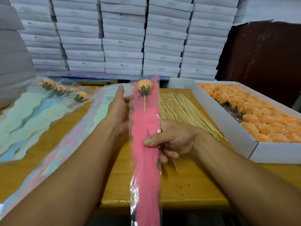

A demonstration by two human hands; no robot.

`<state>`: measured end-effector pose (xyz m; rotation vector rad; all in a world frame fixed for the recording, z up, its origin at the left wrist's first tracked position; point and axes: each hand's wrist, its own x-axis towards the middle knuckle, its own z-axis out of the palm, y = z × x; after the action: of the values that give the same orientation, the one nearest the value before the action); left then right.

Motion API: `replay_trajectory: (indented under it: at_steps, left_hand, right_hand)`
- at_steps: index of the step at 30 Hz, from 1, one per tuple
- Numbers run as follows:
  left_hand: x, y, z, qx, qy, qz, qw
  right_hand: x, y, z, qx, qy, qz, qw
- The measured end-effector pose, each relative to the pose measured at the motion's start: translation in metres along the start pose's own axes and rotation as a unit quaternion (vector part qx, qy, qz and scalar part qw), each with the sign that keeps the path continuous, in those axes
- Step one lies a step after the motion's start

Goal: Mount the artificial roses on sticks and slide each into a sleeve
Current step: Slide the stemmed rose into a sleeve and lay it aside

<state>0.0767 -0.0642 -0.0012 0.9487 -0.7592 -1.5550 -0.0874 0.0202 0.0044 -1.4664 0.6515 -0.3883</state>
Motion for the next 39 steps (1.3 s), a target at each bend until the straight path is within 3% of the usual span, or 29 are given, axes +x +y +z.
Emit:
replay_trajectory:
  at_steps: [7,17,21,26,32,39]
  left_hand:
    - [-0.007,0.005,0.016,0.183,0.039,0.053,0.981]
    - [-0.038,0.015,0.018,0.447,-0.012,0.049,0.893]
    - [-0.059,0.015,0.009,0.41,-0.052,0.002,0.911]
    - [-0.079,0.015,0.004,0.429,-0.09,-0.004,0.899]
    - [-0.087,0.006,-0.004,0.349,-0.119,-0.059,0.928]
    - [-0.088,0.008,-0.013,0.277,-0.117,-0.048,0.952]
  right_hand:
    - [-0.002,0.004,-0.014,0.015,0.044,-0.007,0.999]
    - [0.002,0.008,-0.026,0.043,0.111,-0.03,0.992]
    - [0.003,0.01,-0.028,0.045,0.147,-0.024,0.988]
    - [0.004,0.01,-0.031,0.056,0.192,-0.034,0.979]
    - [0.002,0.01,-0.033,0.046,0.177,-0.045,0.982]
    - [0.004,0.012,-0.04,0.069,0.174,-0.05,0.981]
